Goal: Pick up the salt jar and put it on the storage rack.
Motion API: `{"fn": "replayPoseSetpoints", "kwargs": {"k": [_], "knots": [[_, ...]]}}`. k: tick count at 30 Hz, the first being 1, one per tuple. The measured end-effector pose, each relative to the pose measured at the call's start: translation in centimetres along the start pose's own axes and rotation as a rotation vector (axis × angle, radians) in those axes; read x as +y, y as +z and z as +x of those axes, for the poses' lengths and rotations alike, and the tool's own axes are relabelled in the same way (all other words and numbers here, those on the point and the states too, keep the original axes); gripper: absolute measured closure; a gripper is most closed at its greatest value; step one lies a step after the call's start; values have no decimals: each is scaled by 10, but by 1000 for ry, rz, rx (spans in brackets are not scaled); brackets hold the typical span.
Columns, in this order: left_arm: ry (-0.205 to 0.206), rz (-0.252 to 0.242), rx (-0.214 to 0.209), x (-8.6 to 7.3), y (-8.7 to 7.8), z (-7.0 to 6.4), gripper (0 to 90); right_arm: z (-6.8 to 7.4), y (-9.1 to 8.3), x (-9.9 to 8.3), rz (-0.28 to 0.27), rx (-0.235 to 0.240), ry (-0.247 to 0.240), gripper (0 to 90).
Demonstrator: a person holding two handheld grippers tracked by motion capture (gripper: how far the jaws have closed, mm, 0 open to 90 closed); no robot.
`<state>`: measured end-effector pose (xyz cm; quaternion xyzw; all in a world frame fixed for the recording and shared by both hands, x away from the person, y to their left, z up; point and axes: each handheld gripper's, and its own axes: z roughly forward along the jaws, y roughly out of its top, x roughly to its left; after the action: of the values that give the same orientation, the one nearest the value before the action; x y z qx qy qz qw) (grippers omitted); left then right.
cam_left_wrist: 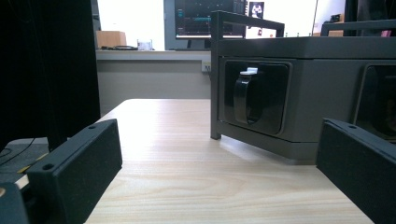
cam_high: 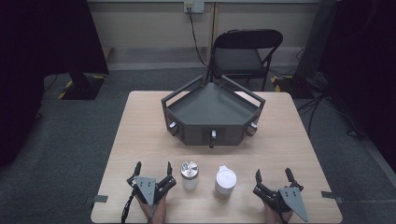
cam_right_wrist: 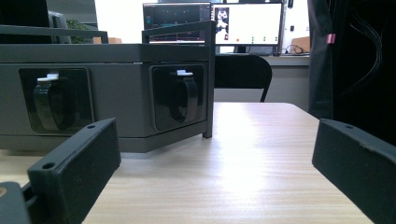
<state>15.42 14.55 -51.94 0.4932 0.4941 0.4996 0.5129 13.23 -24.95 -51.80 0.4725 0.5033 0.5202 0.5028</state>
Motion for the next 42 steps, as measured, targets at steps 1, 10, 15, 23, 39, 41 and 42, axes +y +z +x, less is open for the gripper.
{"fn": "replayPoseSetpoints", "kwargs": {"k": [1,10,15,23,39,41,42], "knots": [[1,-1,0,0,0,0,1,0,0,1,6,3,-3,0],[1,-1,-2,0,0,0,0,0,1,2,10,1,-3,0],[1,-1,-4,0,0,1,0,0,1,2,14,0,-4,0],[1,-1,-6,0,0,1,0,1,1,2,14,-1,-4,0],[1,-1,-7,0,0,1,0,1,1,2,14,-1,-4,0],[1,-1,-6,0,0,1,0,1,1,2,14,-1,-4,0],[1,-1,-7,0,0,1,0,1,1,2,15,-1,-4,0]]}}
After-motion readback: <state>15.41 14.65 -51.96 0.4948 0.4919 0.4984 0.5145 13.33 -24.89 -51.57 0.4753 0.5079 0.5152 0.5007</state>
